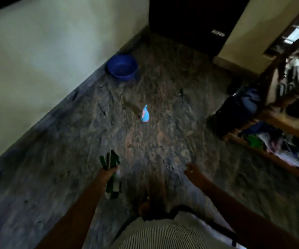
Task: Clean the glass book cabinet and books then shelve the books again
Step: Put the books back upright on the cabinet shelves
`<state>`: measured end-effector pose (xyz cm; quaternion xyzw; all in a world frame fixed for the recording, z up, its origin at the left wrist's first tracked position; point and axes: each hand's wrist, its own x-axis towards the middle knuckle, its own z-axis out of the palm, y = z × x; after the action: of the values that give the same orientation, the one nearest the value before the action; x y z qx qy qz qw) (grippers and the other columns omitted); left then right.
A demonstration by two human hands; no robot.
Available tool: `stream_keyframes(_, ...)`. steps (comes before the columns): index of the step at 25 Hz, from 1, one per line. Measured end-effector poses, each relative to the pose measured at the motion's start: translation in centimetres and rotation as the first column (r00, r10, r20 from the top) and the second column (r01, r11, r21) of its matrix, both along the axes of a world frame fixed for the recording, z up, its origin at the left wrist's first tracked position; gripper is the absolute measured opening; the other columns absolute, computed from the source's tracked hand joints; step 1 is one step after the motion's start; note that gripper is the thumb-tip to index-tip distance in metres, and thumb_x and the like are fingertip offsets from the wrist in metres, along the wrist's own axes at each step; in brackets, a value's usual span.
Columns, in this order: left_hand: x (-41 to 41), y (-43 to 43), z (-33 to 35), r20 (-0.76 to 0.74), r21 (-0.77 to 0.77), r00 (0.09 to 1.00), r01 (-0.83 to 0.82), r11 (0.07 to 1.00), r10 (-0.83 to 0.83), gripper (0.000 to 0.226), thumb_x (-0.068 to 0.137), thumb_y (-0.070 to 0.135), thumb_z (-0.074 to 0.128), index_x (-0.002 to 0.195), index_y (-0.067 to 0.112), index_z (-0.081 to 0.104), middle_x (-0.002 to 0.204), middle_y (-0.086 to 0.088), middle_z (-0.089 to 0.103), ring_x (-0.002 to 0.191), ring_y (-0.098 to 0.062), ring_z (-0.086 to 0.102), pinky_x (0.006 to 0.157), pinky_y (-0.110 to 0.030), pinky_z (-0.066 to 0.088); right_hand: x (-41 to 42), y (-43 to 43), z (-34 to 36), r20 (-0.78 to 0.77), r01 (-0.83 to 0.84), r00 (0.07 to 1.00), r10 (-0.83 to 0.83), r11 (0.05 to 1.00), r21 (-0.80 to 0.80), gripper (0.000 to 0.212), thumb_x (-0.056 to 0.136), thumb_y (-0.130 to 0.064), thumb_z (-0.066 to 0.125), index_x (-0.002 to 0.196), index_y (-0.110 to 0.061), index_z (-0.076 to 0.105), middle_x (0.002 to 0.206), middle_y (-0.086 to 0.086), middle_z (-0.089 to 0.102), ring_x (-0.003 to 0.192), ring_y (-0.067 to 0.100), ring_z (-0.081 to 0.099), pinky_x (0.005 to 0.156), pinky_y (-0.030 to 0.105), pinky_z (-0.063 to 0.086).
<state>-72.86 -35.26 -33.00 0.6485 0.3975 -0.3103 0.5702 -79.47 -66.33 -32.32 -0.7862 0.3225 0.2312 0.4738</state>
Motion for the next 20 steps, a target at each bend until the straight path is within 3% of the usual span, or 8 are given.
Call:
stream_keyframes(3,5.1,1.3,-2.1,-0.052,0.036,0.991,-0.121,0.992,0.123,0.045,0.091,0.011,0.059,0.129,-0.008,0.047,0.137,-0.026,0.046,0.124,-0.039,0.045,0.103,-0.044,0.037,9.2,0.2,0.0,-0.014,-0.18,0.984,0.18,0.981,-0.073,0.02,0.093,-0.01,0.052,0.11,-0.02,0.048,0.083,-0.011,0.046,0.082,0.008,0.049,0.069,0.017,0.04)
stream_keyframes(5,10.5,1.0,-2.9,-0.072,0.067,0.983,-0.162,0.984,0.167,0.049,0.089,0.016,0.062,0.13,-0.007,0.047,0.137,-0.025,0.046,0.124,-0.038,0.045,0.1,-0.042,0.037,17.7,0.8,-0.8,0.047,-0.226,0.972,0.231,0.97,-0.09,0.024,0.092,-0.009,0.053,0.116,-0.013,0.053,0.094,0.0,0.054,0.091,0.018,0.049,0.074,0.027,0.041)
stream_keyframes(9,20.0,-0.6,-6.2,-0.114,0.071,0.956,-0.262,0.962,0.269,0.047,0.088,0.012,0.064,0.126,-0.011,0.048,0.131,-0.027,0.05,0.12,-0.039,0.048,0.093,-0.038,0.038,33.5,0.6,-7.8,-0.1,-0.423,0.905,0.413,0.901,-0.1,0.025,0.091,-0.009,0.055,0.113,0.0,0.057,0.11,0.021,0.059,0.104,0.03,0.057,0.084,0.036,0.045)
stream_keyframes(11,25.0,-1.2,-8.9,-0.127,0.107,0.95,-0.272,0.956,0.284,0.047,0.087,0.013,0.064,0.125,-0.011,0.049,0.129,-0.028,0.051,0.117,-0.039,0.05,0.093,-0.039,0.039,41.6,1.1,-11.2,-0.137,-0.485,0.872,0.47,0.868,-0.111,0.012,0.091,-0.013,0.055,0.1,-0.006,0.06,0.091,0.014,0.058,0.086,0.015,0.059,0.074,0.034,0.045)
stream_keyframes(14,31.8,-1.8,-14.3,-0.131,0.168,0.955,-0.244,0.955,0.267,0.045,0.087,0.015,0.065,0.122,-0.011,0.052,0.121,-0.027,0.056,0.111,-0.039,0.054,0.087,-0.036,0.042,52.1,2.3,-18.6,-0.238,-0.537,0.826,0.511,0.842,-0.054,0.017,0.092,-0.022,0.055,0.109,-0.019,0.052,0.086,-0.002,0.047,0.06,-0.008,0.051,0.06,0.02,0.041)
stream_keyframes(16,36.3,-2.1,-19.4,-0.14,0.174,0.962,-0.208,0.963,0.233,0.047,0.088,0.019,0.064,0.125,-0.007,0.051,0.122,-0.025,0.057,0.111,-0.038,0.054,0.084,-0.035,0.041,57.5,3.0,-25.3,-0.251,-0.492,0.846,0.471,0.87,-0.028,0.018,0.091,-0.031,0.056,0.092,-0.013,0.059,0.081,0.0,0.047,0.068,0.008,0.049,0.068,0.022,0.039)
stream_keyframes(18,39.7,-2.6,-25.1,-0.15,0.193,0.965,-0.183,0.964,0.213,0.05,0.089,0.023,0.062,0.13,-0.004,0.048,0.124,-0.024,0.056,0.111,-0.037,0.054,0.078,-0.033,0.038,60.3,3.6,-32.2,-0.301,-0.374,0.887,0.351,0.927,-0.021,0.033,0.09,-0.035,0.058,0.067,-0.013,0.048,0.066,0.0,0.043,0.056,0.007,0.04,0.058,0.022,0.038)
stream_keyframes(20,42.0,-3.5,-29.3,-0.159,0.187,0.963,-0.188,0.964,0.219,0.048,0.09,0.022,0.061,0.129,-0.003,0.048,0.114,-0.023,0.058,0.102,-0.035,0.055,0.075,-0.033,0.037,60.5,4.0,-38.4,-0.362,-0.211,0.911,0.198,0.978,0.004,0.03,0.092,-0.029,0.056,0.08,-0.002,0.053,0.068,0.007,0.053,0.055,0.011,0.047,0.05,0.02,0.037)
